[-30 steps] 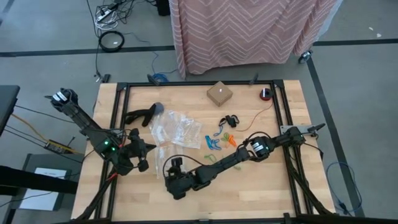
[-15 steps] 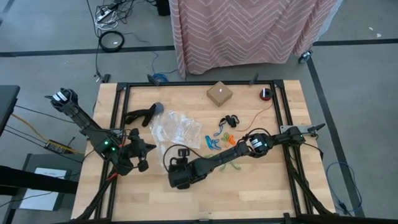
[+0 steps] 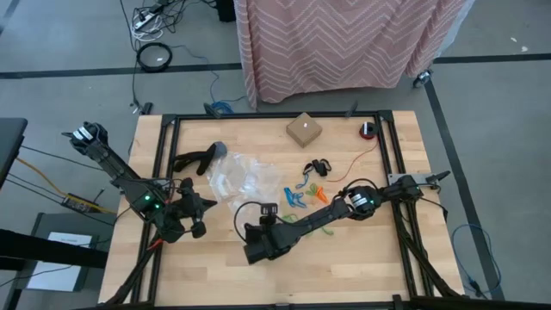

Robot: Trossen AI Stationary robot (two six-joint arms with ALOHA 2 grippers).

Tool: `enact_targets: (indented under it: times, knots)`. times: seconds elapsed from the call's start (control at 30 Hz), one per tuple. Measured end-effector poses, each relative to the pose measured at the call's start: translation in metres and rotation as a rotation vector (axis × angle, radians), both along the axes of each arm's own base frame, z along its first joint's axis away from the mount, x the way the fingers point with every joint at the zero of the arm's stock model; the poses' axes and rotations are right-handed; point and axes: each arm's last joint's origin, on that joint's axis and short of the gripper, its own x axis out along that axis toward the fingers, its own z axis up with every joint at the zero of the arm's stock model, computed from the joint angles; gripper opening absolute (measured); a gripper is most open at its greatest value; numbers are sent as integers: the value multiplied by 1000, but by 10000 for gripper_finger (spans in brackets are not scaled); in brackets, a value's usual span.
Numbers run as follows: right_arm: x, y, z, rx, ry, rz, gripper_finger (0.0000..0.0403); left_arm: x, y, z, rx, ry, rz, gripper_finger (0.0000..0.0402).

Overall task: Sort rubber bands
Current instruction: Open the transparent zip bag

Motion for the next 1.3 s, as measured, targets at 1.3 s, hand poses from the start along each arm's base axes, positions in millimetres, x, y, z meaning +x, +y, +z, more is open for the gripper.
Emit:
enact_targets:
  times: [1.3]
  knots:
    - [0, 9, -10, 160, -138, 198, 187, 6, -16, 48, 123, -362, -528, 56]
